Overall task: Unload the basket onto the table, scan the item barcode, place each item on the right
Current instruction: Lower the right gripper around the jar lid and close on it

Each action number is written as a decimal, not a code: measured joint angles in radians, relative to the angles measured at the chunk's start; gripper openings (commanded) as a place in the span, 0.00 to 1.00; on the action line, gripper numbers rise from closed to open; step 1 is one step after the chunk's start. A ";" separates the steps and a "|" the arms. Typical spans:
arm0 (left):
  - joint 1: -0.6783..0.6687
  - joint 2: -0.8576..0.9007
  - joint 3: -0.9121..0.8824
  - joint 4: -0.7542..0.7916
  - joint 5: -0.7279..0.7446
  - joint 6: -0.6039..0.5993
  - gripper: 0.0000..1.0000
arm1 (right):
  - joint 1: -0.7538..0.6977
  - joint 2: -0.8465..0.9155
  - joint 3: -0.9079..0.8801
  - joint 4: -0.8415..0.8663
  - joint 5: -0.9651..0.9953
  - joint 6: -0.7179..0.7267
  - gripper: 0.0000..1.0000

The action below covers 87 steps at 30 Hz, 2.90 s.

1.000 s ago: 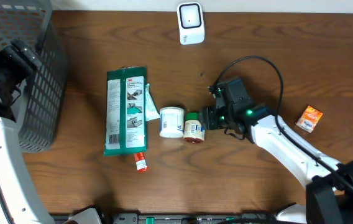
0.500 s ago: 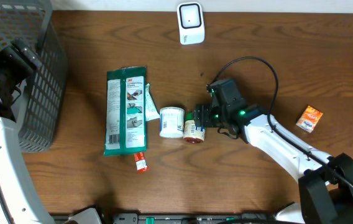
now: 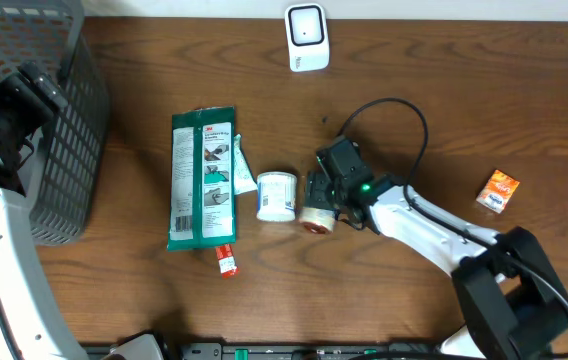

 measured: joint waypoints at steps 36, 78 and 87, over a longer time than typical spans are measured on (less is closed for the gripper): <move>0.000 0.000 0.000 0.000 0.000 0.000 0.93 | -0.042 -0.149 0.136 -0.435 0.027 -0.227 0.98; 0.000 0.000 0.000 0.000 0.000 0.000 0.93 | -0.035 -0.161 0.040 -0.249 -0.051 -0.453 0.99; 0.000 0.000 0.000 0.000 0.000 0.000 0.93 | -0.035 -0.161 0.032 -0.236 -0.051 -0.453 0.99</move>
